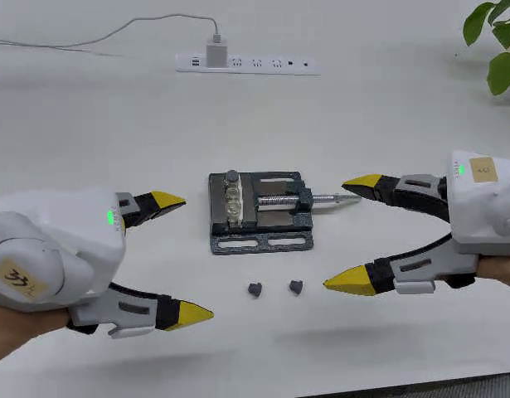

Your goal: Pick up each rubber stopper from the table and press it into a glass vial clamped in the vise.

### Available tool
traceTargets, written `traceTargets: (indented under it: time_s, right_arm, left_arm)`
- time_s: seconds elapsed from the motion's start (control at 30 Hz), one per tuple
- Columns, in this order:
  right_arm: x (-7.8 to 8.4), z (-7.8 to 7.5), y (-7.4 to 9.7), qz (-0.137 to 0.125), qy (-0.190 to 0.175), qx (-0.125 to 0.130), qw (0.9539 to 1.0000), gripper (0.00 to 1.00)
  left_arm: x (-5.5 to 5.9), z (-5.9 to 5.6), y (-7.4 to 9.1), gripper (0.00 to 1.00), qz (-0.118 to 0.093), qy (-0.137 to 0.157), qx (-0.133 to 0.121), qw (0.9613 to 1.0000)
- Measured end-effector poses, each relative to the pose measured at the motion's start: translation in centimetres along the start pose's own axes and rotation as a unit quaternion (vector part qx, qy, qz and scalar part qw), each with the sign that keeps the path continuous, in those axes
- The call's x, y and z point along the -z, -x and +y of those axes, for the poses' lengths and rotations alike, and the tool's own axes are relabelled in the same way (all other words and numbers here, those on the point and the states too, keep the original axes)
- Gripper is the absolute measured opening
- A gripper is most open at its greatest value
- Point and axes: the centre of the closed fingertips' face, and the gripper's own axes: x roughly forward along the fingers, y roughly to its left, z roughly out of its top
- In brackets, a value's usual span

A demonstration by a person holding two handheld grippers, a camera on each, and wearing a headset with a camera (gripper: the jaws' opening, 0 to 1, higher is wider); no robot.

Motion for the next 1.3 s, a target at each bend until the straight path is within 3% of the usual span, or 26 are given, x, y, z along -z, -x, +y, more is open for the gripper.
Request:
traceTargets:
  time_s: [0.4, 0.93, 1.3]
  right_arm:
    - [1.3, 0.3, 0.9, -0.003, -0.008, 0.012, 0.9999, 0.81]
    - [2.4, 0.2, 2.1, -0.001, -0.027, 0.026, 0.9993, 0.78]
    - [2.7, -0.1, 2.5, -0.003, -0.034, 0.033, 0.9989, 0.77]
  left_arm:
    - [1.4, -0.8, -3.1, 0.59, 0.032, -0.043, 0.052, 0.9972]
    - [3.8, -2.3, -7.1, 0.29, 0.061, -0.079, 0.115, 0.9883]
    - [4.8, -3.4, -9.1, 0.18, 0.073, -0.097, 0.144, 0.9822]
